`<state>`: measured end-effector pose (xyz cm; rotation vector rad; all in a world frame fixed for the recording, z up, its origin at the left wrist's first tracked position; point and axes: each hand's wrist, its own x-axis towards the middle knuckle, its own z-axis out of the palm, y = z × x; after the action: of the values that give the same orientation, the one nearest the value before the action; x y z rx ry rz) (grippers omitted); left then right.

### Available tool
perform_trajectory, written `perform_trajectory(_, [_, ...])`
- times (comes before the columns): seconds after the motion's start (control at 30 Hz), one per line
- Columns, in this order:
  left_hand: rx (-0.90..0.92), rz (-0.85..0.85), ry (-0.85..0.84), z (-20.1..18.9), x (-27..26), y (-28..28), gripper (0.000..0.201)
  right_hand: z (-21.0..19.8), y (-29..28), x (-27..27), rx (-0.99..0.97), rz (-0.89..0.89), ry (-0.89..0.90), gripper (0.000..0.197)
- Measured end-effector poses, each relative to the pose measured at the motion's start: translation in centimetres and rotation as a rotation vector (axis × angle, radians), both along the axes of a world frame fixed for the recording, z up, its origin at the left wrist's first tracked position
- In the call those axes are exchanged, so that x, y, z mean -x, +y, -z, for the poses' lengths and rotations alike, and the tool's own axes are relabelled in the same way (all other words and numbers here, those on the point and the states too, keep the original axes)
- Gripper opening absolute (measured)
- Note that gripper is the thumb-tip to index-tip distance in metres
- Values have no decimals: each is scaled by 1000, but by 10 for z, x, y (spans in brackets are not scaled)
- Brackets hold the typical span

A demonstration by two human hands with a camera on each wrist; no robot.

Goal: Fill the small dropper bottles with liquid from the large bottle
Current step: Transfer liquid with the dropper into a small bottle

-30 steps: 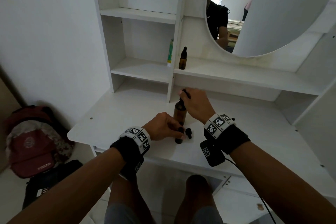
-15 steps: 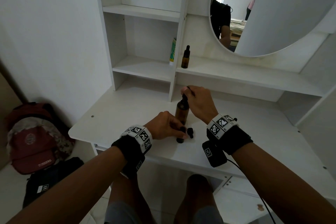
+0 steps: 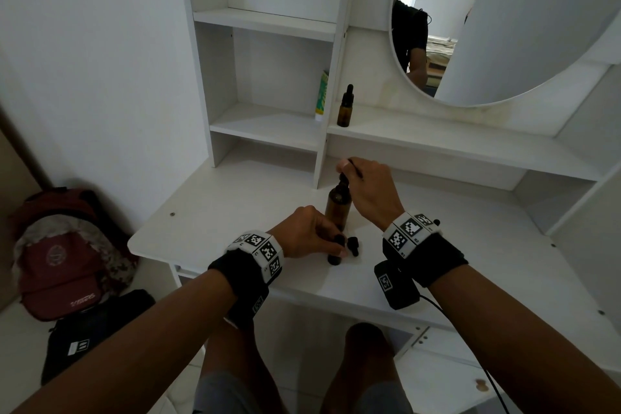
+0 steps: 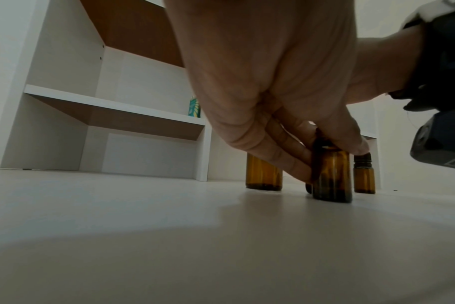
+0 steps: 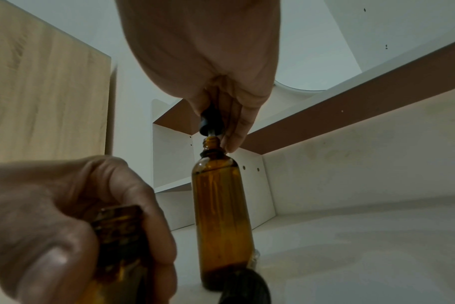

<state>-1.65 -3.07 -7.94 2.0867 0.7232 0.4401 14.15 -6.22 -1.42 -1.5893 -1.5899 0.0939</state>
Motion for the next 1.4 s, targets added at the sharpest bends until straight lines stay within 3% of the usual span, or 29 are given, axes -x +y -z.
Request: perform_trajectory(1.4, [6,-6,11,-4,0,-3,27,5,-2,2,-62,5,25,39])
